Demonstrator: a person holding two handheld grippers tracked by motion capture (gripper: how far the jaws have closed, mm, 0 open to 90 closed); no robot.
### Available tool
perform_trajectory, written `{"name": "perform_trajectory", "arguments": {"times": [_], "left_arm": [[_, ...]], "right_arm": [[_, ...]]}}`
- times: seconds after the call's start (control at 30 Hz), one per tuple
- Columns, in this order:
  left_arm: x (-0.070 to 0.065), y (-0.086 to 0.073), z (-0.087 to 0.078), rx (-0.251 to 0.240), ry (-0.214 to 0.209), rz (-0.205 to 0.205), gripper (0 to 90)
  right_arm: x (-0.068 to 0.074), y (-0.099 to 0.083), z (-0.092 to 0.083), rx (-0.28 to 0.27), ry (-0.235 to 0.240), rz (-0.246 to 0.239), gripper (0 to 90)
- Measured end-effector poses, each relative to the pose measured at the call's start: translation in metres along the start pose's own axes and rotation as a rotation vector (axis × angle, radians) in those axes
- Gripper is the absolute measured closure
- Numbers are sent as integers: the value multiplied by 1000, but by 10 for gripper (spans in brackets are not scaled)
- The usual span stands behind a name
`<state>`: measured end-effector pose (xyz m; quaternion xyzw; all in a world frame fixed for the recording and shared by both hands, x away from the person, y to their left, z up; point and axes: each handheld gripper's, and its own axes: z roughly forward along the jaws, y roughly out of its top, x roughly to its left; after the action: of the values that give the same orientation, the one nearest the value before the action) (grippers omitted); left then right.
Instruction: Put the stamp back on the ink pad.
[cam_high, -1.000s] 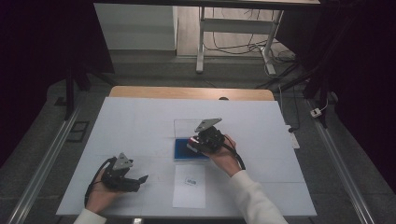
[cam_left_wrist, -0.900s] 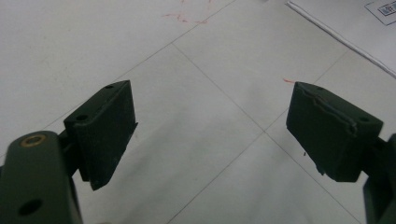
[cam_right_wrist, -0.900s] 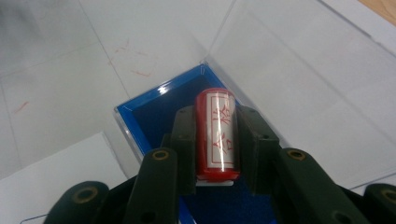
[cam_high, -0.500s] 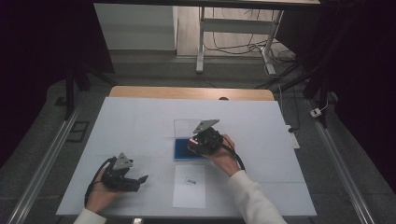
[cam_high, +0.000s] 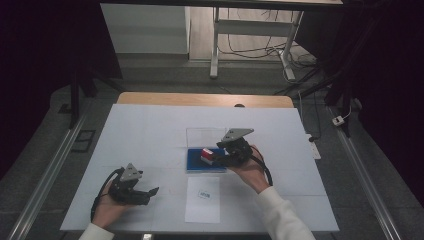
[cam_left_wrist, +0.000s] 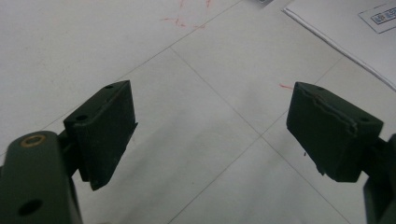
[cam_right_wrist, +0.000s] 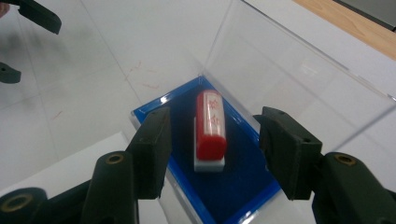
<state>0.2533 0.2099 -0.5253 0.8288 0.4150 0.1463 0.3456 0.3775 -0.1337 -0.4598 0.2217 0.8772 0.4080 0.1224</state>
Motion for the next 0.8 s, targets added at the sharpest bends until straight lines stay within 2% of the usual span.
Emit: {"name": "perform_trajectory", "arguments": {"times": [0.43,0.8], "left_arm": [[-1,1,-2,-14,-8,-6,159],[-4,0,-4,-23,-10,7,159]], "right_arm": [[-2,-32,-39,-33,-34,20,434],[-1,-88,-85,-39,-105,72,436]]}}
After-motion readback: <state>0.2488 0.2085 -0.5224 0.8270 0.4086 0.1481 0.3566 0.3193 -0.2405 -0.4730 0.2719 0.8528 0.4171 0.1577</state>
